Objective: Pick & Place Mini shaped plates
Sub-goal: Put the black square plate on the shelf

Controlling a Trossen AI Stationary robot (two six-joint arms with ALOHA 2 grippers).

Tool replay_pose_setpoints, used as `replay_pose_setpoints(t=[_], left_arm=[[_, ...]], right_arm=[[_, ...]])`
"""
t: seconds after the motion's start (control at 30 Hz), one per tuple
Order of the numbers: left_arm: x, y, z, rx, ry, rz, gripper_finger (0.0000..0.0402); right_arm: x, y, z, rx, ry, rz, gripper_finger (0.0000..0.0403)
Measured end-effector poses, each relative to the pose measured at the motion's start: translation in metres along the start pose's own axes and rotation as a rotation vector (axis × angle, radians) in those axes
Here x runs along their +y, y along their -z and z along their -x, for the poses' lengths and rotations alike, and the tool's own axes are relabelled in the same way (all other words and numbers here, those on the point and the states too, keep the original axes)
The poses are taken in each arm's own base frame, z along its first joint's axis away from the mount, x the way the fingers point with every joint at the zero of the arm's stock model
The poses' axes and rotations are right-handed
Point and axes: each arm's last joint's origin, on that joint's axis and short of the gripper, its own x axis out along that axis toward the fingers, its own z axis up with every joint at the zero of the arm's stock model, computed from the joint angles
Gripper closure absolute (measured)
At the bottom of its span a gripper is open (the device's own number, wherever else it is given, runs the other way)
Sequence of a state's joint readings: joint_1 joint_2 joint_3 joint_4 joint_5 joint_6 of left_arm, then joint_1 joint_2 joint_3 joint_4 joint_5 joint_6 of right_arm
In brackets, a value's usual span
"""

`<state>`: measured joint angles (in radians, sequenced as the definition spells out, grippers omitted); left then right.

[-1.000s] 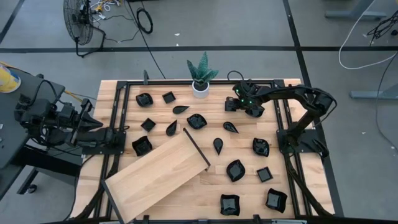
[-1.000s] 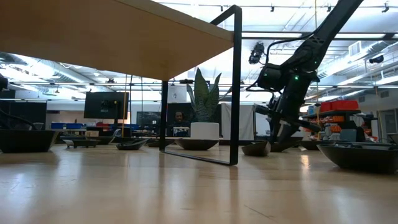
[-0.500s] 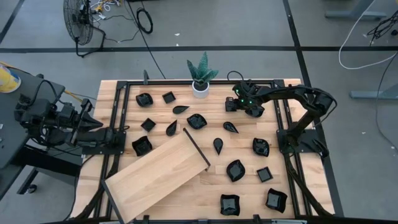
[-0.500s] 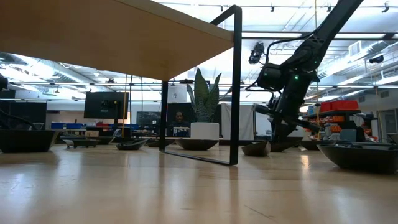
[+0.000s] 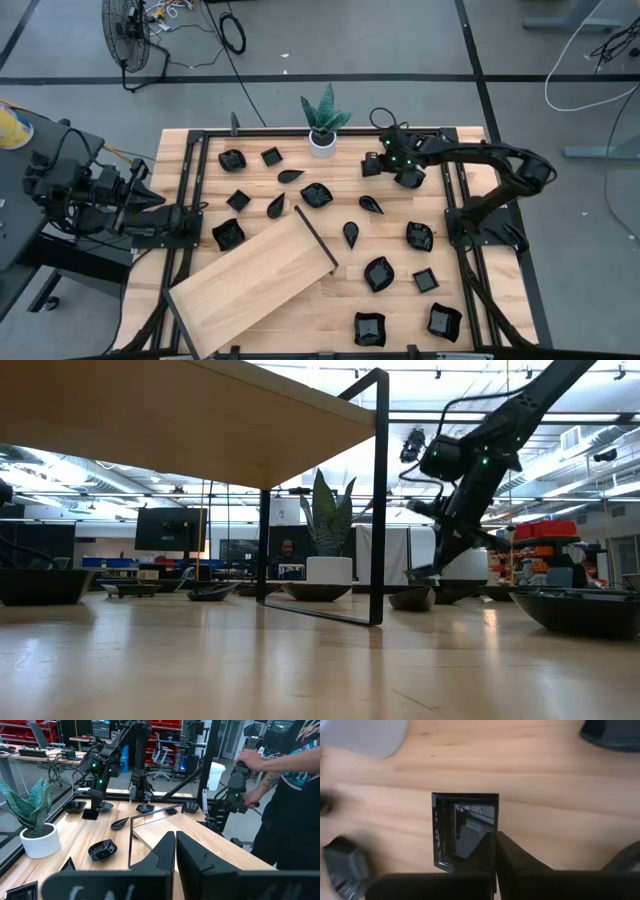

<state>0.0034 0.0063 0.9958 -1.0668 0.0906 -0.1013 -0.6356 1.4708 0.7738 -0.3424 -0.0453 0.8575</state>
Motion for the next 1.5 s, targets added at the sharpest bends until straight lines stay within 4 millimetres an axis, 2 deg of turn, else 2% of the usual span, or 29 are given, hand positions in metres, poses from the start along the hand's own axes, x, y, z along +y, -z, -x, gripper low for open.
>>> replay_pose_setpoints(t=[0.37,0.53,1.03,1.5], left_arm=[[0.000,0.000,0.000,0.000,0.000,0.000,0.0383],[0.000,0.000,0.000,0.000,0.000,0.000,0.0383],[0.000,0.000,0.000,0.000,0.000,0.000,0.0383],[0.000,0.000,0.000,-0.001,0.001,0.000,0.0383]], right_arm=[[0.020,0.017,0.049,0.040,-0.231,0.111,0.0403],[0.038,0.029,0.069,0.080,-0.270,0.179,0.0403],[0.102,0.040,0.136,0.096,-0.466,0.290,0.0403],[0.160,0.062,0.167,0.215,-0.634,0.327,0.0403]])
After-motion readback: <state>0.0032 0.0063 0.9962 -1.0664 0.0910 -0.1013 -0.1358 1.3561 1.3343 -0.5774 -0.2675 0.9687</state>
